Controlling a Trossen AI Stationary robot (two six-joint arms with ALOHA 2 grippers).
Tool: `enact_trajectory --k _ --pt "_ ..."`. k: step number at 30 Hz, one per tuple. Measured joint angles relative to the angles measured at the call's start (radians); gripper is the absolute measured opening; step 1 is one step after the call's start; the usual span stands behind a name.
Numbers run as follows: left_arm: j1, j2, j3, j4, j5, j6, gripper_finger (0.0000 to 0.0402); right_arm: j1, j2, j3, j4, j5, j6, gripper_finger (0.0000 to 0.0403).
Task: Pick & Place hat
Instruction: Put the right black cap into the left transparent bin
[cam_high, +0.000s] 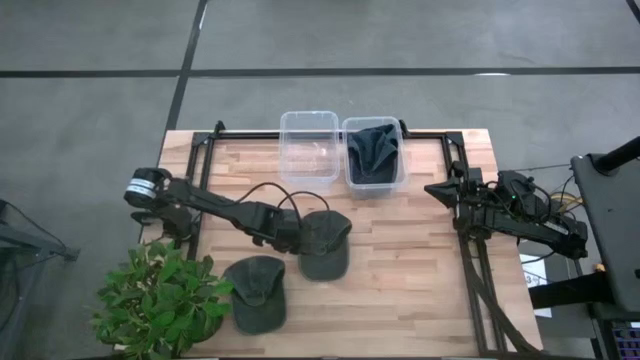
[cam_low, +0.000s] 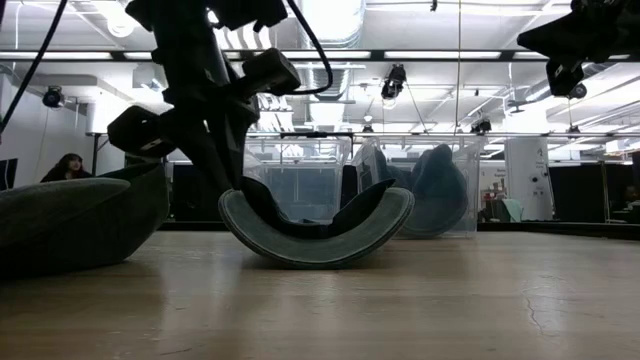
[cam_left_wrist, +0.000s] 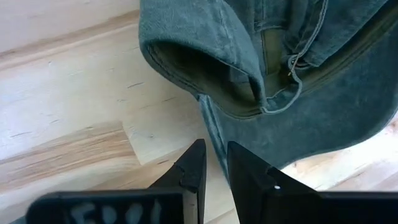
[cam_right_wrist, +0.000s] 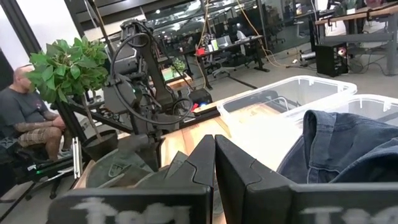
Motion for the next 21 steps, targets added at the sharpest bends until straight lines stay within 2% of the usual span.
enact_trajectory --k 21 --pt "0.000 0.095 0.000 0.074 0.002 -0.017 0.0058 0.000 0.001 0.000 -0.008 0.000 0.022 0.0008"
